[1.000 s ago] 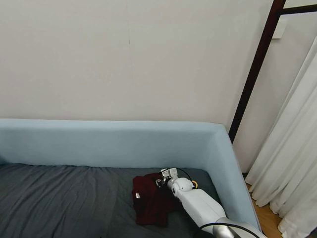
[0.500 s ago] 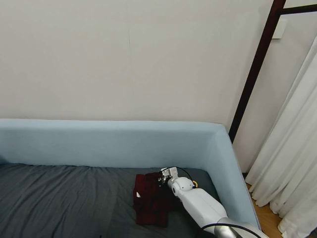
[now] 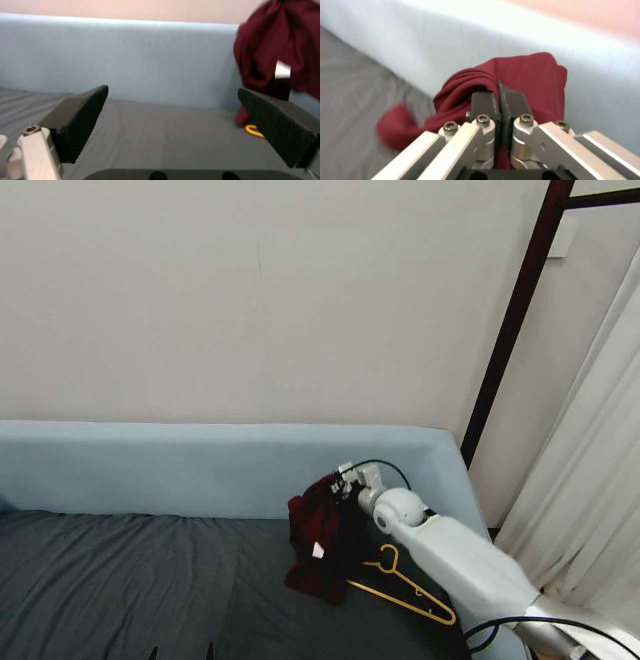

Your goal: Pick up the clothes from the sofa and hang them on the clothes hanger.

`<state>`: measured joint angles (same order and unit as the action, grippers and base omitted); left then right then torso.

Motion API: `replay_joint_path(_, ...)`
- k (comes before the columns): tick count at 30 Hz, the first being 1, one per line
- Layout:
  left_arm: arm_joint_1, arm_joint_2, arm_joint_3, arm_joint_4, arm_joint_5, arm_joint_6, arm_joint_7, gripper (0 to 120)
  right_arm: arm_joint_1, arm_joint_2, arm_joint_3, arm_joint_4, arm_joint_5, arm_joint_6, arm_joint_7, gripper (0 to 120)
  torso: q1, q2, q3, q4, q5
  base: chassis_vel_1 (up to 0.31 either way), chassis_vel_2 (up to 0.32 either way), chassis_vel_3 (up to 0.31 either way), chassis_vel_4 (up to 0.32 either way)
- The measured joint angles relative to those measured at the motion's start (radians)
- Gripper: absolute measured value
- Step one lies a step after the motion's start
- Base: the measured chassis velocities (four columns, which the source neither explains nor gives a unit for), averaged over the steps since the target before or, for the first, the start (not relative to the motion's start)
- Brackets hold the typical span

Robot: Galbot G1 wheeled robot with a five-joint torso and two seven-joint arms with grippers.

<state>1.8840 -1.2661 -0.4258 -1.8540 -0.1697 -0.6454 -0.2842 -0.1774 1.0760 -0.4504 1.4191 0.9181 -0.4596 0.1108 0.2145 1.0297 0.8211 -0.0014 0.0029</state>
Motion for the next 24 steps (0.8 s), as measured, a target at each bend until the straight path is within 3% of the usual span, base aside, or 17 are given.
replay_joint_path(6,-0.007,0.008,0.001,-0.007,-0.004,0.001,0.002,99,0.118,-0.051,0.002,0.124,0.117,-0.029,0.048,0,0.000,0.000,0.000,-0.0001,-0.0001,0.000,0.000,0.000,0.000)
replay_joint_path(13,-0.013,0.017,-0.006,-0.019,-0.016,0.002,0.002,99,0.286,-0.045,-0.018,0.151,0.235,-0.047,0.105,0,0.000,0.000,0.000,0.0000,-0.0002,0.000,0.000,0.000,0.000)
replay_joint_path(17,-0.015,0.020,-0.008,-0.023,-0.019,0.002,0.002,99,0.362,-0.017,-0.034,0.141,0.283,-0.047,0.137,0,0.000,0.000,0.000,-0.0001,-0.0004,0.000,0.000,0.000,0.000)
replay_joint_path(24,-0.015,0.021,-0.007,-0.018,-0.023,-0.011,0.001,99,0.410,0.115,-0.060,0.054,0.290,-0.018,0.224,0,0.000,0.000,0.000,0.0005,-0.0006,0.000,0.000,0.000,0.000)
